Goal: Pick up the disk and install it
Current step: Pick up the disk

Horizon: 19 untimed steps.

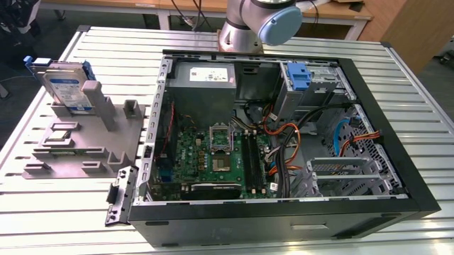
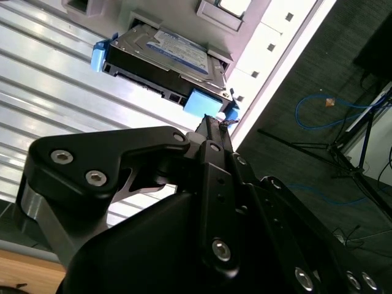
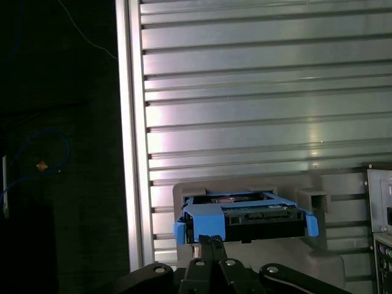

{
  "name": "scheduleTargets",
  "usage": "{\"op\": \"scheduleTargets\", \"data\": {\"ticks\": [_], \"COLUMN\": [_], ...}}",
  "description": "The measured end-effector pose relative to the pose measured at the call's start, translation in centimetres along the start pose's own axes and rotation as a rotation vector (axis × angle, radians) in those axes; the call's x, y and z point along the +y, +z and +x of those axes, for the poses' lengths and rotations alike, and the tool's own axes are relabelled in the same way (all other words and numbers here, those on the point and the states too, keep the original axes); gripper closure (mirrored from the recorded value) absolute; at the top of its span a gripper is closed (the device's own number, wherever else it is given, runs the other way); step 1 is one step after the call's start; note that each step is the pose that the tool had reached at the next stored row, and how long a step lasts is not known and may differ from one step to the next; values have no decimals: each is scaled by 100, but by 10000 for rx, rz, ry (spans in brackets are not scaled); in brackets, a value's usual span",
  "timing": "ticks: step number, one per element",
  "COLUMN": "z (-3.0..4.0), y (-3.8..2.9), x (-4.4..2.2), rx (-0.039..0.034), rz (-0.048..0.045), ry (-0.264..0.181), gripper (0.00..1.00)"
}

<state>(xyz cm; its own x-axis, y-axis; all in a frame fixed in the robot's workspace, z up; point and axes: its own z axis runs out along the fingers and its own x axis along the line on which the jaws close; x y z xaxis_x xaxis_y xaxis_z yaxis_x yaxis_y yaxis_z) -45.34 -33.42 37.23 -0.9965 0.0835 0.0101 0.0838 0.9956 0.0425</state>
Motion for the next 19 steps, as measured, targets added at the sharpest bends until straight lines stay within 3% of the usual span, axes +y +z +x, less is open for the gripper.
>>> {"op": "scheduleTargets", "data": {"ticks": [19], "z": [35], "y": [4], "x": [-3], "rx": [0], "rz": [-1], "ry": [0], "gripper": [90]}}
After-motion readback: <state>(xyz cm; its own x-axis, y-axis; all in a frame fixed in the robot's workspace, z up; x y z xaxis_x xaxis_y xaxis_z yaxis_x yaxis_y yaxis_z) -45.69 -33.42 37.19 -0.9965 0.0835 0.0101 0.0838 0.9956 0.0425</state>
